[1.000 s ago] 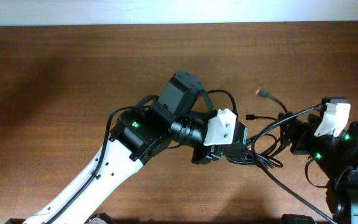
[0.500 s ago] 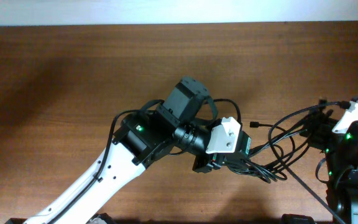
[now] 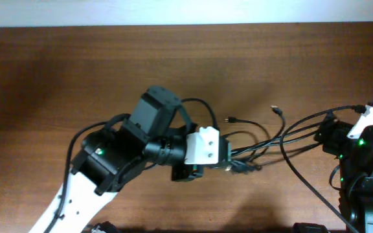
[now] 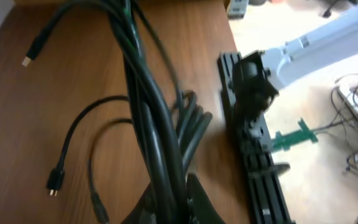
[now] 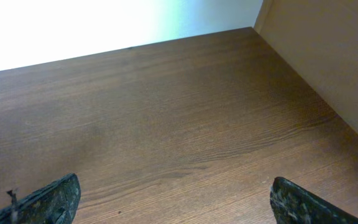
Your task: Untangle cables
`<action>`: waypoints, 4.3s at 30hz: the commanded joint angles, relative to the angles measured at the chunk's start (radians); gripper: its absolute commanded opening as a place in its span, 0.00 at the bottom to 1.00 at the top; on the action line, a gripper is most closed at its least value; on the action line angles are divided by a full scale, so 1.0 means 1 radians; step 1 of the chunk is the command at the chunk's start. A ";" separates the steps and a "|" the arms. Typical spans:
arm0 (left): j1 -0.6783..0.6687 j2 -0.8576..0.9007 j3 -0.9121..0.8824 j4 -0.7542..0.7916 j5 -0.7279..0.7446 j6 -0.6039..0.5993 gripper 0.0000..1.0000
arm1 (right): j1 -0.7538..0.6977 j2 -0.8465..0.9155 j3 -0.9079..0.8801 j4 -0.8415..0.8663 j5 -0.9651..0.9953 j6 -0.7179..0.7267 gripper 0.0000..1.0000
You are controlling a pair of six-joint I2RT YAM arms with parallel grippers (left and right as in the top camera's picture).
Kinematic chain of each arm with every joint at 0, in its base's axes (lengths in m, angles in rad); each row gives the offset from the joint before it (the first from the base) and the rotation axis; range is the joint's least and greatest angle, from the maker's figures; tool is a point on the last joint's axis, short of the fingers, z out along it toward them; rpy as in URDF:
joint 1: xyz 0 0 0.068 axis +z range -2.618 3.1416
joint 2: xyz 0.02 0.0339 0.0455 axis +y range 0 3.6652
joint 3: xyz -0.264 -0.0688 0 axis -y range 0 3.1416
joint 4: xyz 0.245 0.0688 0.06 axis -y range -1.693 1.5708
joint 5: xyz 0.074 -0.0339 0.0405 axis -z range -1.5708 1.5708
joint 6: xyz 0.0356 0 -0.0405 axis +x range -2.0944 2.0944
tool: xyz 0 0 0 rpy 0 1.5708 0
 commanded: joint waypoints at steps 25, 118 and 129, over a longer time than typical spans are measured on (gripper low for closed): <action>0.028 -0.068 0.021 0.043 -0.174 -0.145 0.00 | -0.030 0.007 0.008 -0.009 -0.708 -0.099 1.00; 0.114 0.158 0.021 0.369 0.150 -0.632 0.99 | -0.029 0.008 0.007 -0.051 -1.332 -0.192 0.04; 0.096 0.232 0.021 0.430 0.150 -0.737 0.99 | -0.029 0.008 0.007 -0.118 -1.367 -0.200 0.04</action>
